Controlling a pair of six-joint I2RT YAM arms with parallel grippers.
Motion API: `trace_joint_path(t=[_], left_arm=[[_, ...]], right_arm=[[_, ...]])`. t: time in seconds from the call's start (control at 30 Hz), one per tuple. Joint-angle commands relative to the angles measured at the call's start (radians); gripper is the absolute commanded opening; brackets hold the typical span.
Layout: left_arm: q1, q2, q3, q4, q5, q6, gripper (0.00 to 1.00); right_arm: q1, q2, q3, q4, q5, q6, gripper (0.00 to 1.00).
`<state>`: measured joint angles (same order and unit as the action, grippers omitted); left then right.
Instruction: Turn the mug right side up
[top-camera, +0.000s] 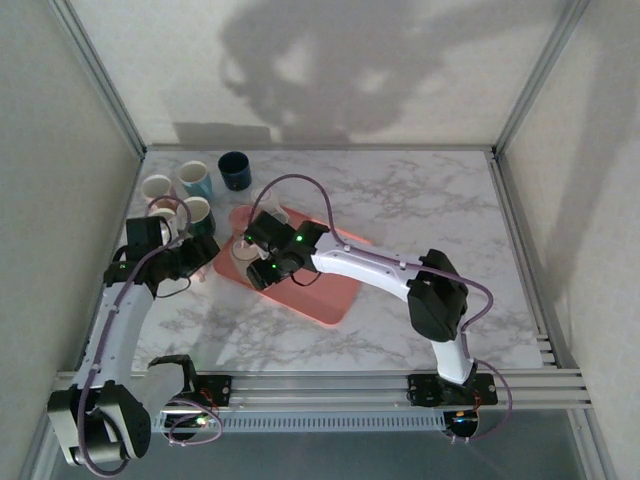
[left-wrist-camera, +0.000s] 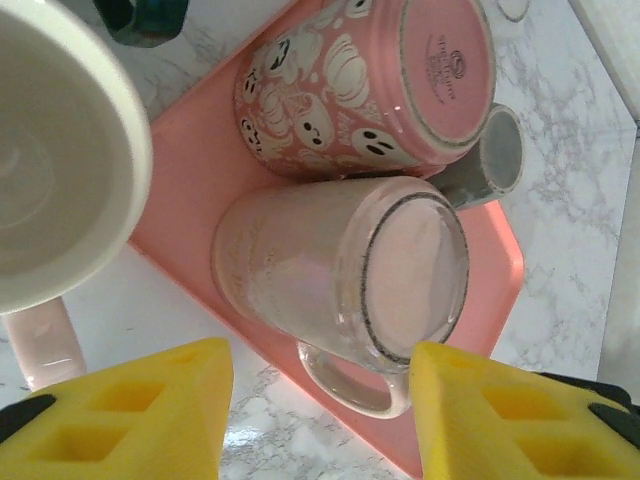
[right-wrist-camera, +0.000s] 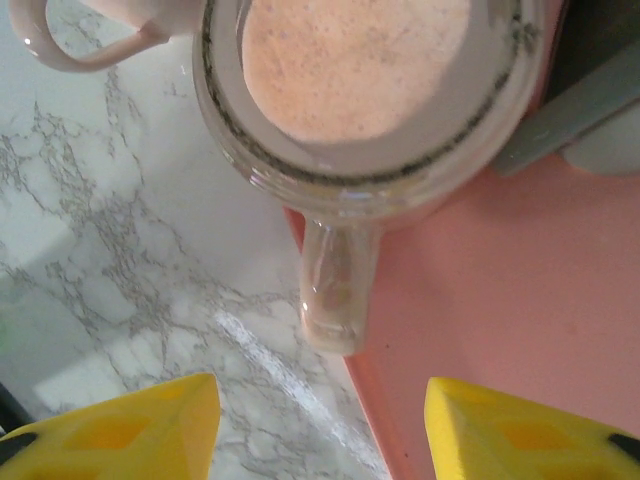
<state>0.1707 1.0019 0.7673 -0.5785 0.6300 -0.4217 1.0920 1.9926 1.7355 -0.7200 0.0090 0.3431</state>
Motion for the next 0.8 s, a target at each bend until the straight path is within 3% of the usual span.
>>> trace_joint_path(t=[0.0,0.33,0.77], left_arm=[[0.035,0.005,-0.019,-0.019,0.077,0.056,0.49],[0.069,0.02,-0.029,-0.011,0.109,0.067,0.5],[0.069,0.021,-0.029,0.016,0.145,0.046,0.5]], right_arm=[[0.013,0.056,0.078,-0.061,0.043,0.031,0.57],[0.014,0.197,0.222,-0.159,0.117,0.081,0.53],[0.019,0.267,0.258,-0.141,0.149,0.07,0.42]])
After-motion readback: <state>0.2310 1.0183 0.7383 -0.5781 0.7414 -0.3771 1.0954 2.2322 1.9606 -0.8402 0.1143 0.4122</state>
